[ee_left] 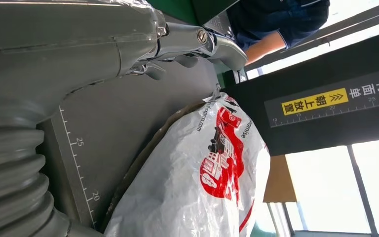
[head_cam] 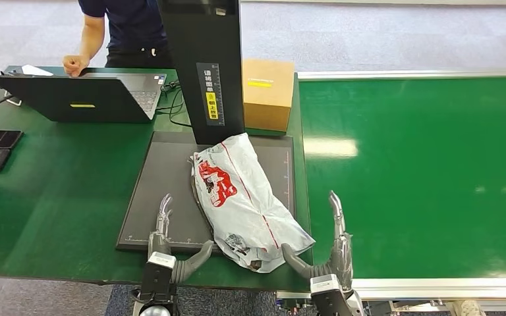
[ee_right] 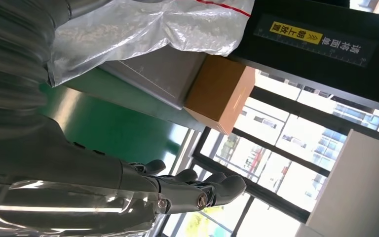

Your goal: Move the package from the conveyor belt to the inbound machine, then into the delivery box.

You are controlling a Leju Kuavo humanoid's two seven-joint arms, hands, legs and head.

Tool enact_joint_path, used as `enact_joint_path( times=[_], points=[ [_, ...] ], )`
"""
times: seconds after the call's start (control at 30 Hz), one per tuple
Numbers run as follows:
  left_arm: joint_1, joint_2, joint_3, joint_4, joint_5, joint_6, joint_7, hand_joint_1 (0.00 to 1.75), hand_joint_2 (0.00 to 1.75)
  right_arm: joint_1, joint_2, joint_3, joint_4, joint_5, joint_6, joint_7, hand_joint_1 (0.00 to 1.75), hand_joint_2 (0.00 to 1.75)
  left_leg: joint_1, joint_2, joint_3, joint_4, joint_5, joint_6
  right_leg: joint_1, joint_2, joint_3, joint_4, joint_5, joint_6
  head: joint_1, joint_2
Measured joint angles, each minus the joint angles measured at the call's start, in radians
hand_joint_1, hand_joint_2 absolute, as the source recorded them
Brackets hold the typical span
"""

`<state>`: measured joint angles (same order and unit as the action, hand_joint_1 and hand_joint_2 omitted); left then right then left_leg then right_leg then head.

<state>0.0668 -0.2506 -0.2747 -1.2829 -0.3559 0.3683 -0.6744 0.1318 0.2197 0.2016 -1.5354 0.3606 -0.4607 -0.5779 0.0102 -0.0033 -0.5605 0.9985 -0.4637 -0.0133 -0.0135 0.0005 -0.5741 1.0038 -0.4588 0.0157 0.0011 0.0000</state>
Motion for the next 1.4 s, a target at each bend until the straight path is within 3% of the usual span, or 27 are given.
enact_joint_path(
  times=[1.4],
  points=[
    [0.003,-0.006,0.007,-0.043,-0.034,0.002,0.047,0.0,1.75,-0.011,0.028,-0.018,-0.009,0.025,0.011,0.031,0.0,1.75,0.0,0.0,0.0,0.0,0.0,0.0,0.0,0.0,0.0,0.0,0.0,0.0,0.0,0.0]
  ],
)
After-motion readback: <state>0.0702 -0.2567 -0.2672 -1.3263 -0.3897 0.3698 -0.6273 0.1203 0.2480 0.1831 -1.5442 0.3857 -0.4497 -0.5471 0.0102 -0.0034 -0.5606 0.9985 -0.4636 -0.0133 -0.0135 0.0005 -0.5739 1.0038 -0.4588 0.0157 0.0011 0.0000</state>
